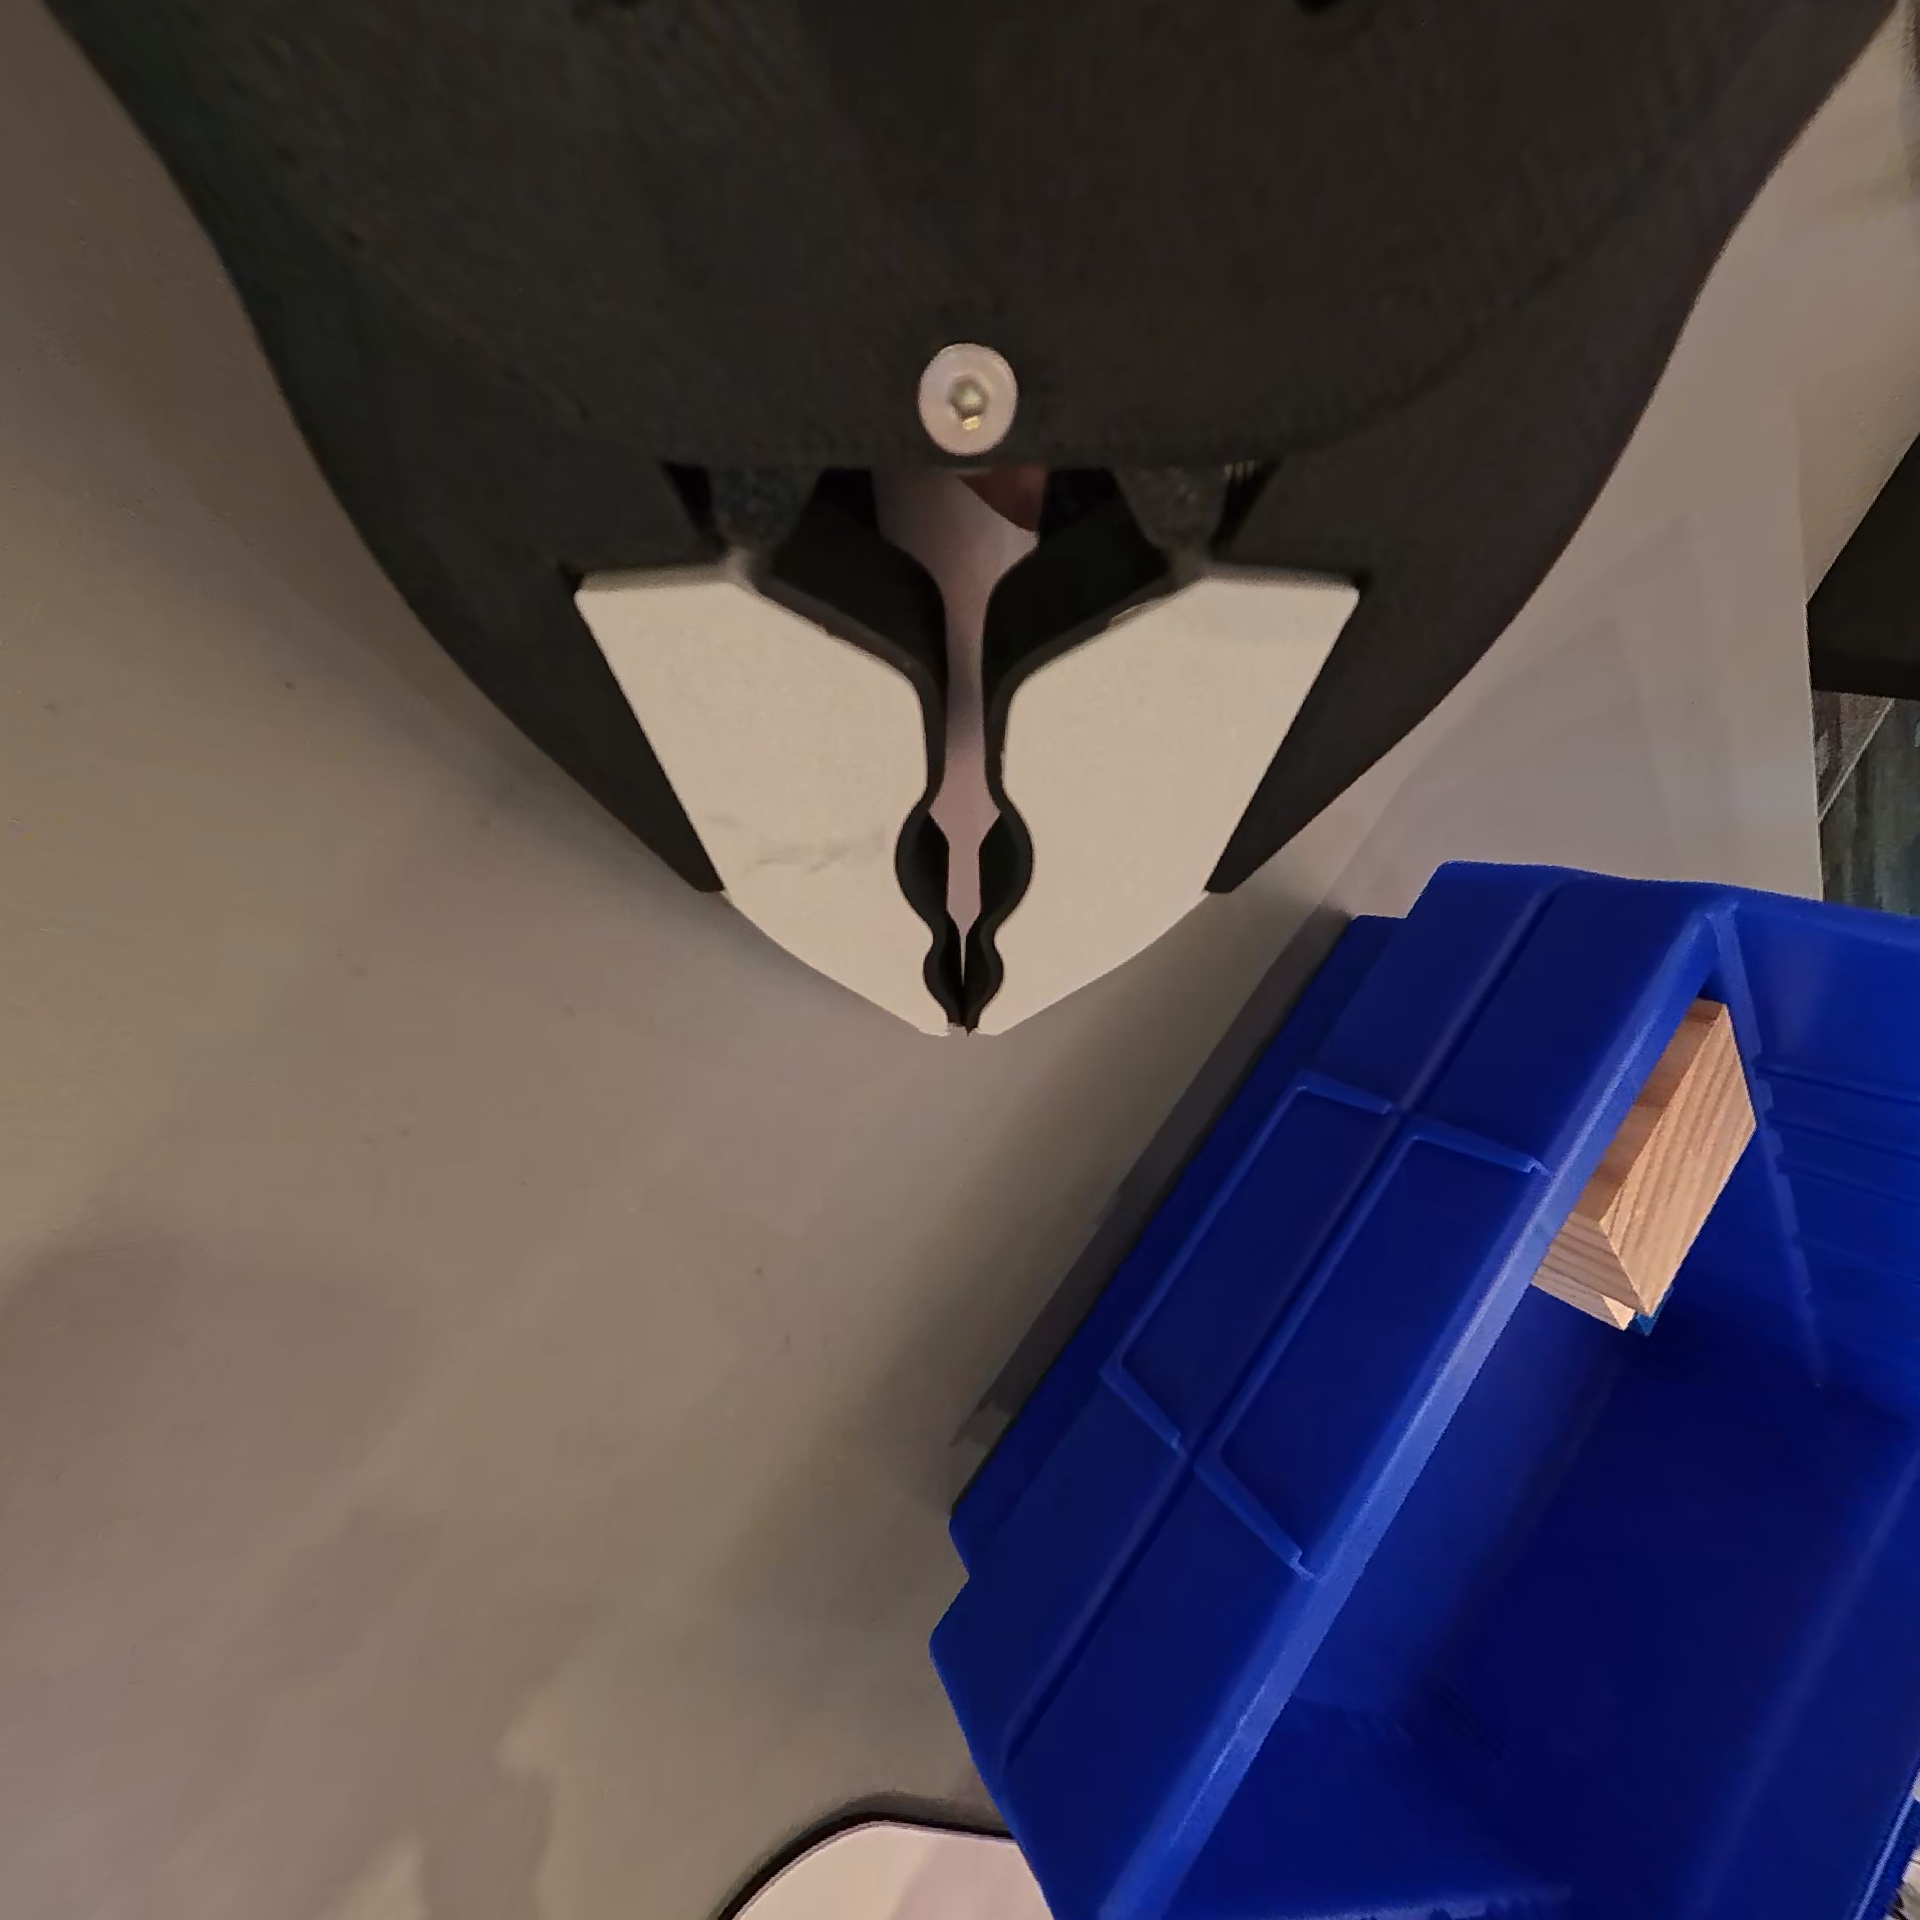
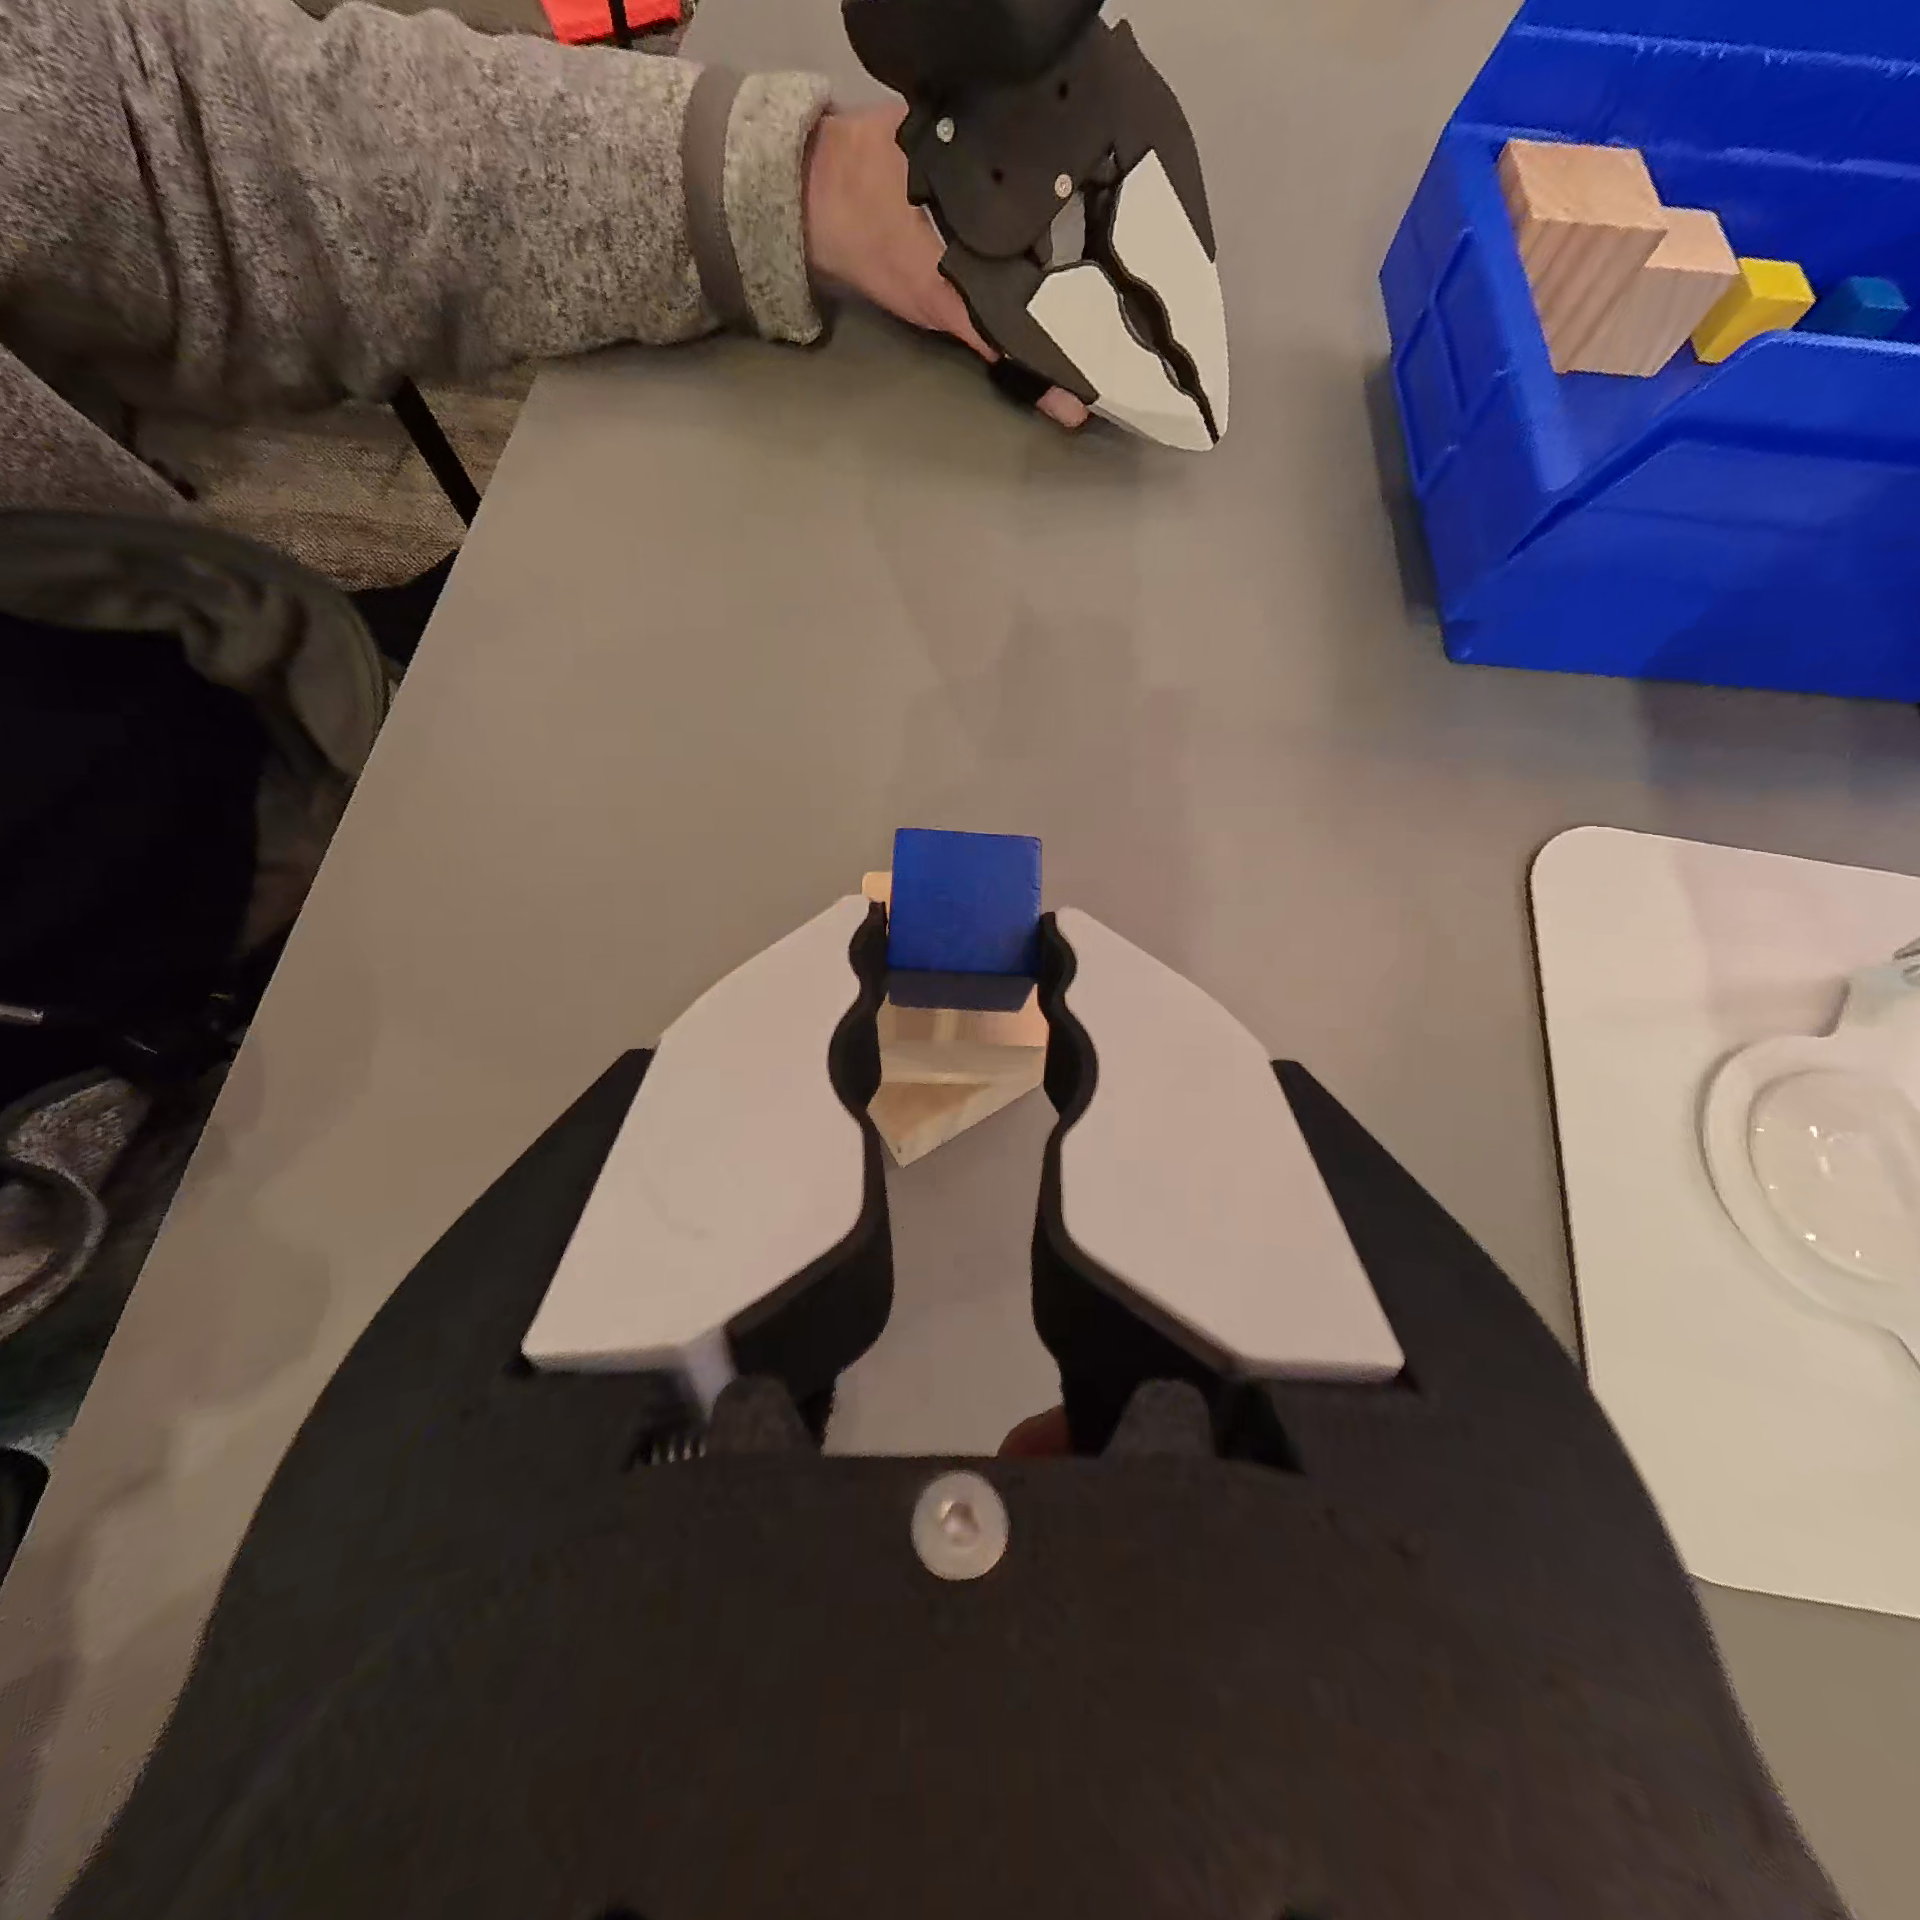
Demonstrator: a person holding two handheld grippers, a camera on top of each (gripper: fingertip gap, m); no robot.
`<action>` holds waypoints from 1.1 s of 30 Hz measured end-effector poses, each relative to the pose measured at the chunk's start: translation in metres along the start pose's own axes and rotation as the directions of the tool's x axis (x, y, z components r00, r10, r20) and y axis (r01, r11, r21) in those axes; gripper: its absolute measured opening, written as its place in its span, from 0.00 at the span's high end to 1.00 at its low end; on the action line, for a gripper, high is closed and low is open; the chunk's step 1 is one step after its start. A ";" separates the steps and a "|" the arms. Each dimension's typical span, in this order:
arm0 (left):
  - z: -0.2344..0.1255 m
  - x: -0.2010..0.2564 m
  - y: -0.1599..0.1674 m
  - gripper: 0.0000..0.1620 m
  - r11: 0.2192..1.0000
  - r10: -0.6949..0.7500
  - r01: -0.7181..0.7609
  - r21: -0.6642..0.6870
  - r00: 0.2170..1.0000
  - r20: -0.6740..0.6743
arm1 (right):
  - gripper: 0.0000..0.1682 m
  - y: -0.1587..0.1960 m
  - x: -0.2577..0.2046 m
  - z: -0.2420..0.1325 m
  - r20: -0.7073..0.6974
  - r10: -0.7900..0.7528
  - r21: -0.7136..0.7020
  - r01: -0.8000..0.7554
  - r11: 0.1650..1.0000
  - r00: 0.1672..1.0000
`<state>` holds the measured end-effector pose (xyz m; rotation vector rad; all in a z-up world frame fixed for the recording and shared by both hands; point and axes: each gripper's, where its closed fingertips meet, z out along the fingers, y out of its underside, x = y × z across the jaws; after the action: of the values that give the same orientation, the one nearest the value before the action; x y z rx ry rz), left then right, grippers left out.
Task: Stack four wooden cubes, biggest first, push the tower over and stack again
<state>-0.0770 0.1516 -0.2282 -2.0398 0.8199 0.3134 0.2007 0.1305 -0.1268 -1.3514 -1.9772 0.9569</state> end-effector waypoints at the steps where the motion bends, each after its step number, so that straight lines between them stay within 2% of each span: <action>1: 0.000 0.000 0.000 1.00 1.000 -0.001 0.001 0.000 1.000 -0.001 | 0.83 0.001 0.000 0.001 -0.003 -0.001 -0.012 0.001 1.000 1.000; 5: 0.000 0.000 0.000 1.00 1.000 -0.001 0.001 0.000 1.000 0.002 | 0.83 0.010 0.002 0.010 -0.018 0.007 -0.074 -0.008 0.997 1.000; 6: -0.001 -0.001 0.000 1.00 1.000 0.003 -0.003 0.001 1.000 0.008 | 0.80 0.012 0.002 0.011 -0.024 0.005 -0.090 -0.007 0.996 1.000; 7: -0.001 -0.001 0.000 1.00 1.000 0.007 -0.007 0.001 1.000 0.017 | 0.72 0.011 0.002 0.010 -0.023 0.006 -0.089 -0.008 0.996 1.000; 9: -0.001 0.002 -0.004 1.00 1.000 0.019 -0.020 0.016 1.000 0.013 | 0.67 0.005 -0.002 -0.002 -0.003 0.009 -0.041 -0.009 0.999 1.000; 12: -0.008 0.015 -0.043 0.95 0.987 0.042 -0.039 0.154 0.999 -0.018 | 0.67 0.003 0.009 -0.028 -0.047 0.034 0.029 -0.033 0.999 0.998; 14: -0.015 0.043 -0.087 0.91 0.953 0.051 -0.002 0.303 0.987 -0.154 | 0.68 0.013 0.020 -0.042 -0.082 0.070 0.060 -0.065 0.996 0.994; 15: -0.015 0.059 -0.104 0.89 0.938 0.059 0.025 0.344 0.971 -0.232 | 0.69 0.020 0.027 -0.047 -0.091 0.097 0.074 -0.091 0.993 0.991; 17: -0.006 0.092 -0.126 0.80 0.939 0.111 0.024 0.342 0.922 -0.370 | 0.70 0.035 0.035 -0.052 -0.085 0.130 0.092 -0.122 0.988 0.988; 21: 0.019 0.135 -0.147 0.75 0.944 0.224 -0.061 0.325 0.840 -0.493 | 0.72 0.061 0.047 -0.047 -0.073 0.195 0.067 -0.190 0.980 0.978; 26: 0.036 0.155 -0.169 0.78 0.929 0.297 -0.089 0.360 0.761 -0.577 | 0.74 0.068 0.047 -0.037 -0.044 0.216 0.055 -0.214 0.975 0.975; 31: 0.044 0.168 -0.174 0.74 0.921 0.355 -0.130 0.367 0.668 -0.654 | 0.74 0.069 0.045 -0.033 -0.031 0.212 0.047 -0.211 0.976 0.977; 33: 0.044 0.175 -0.171 0.81 0.924 0.363 -0.151 0.350 0.628 -0.689 | 0.75 0.068 0.045 -0.033 -0.030 0.213 0.052 -0.212 0.976 0.977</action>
<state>0.1696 0.1780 -0.2307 -1.7613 1.5821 -0.5200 0.2481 0.1973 -0.1599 -1.5648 -1.7973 1.0624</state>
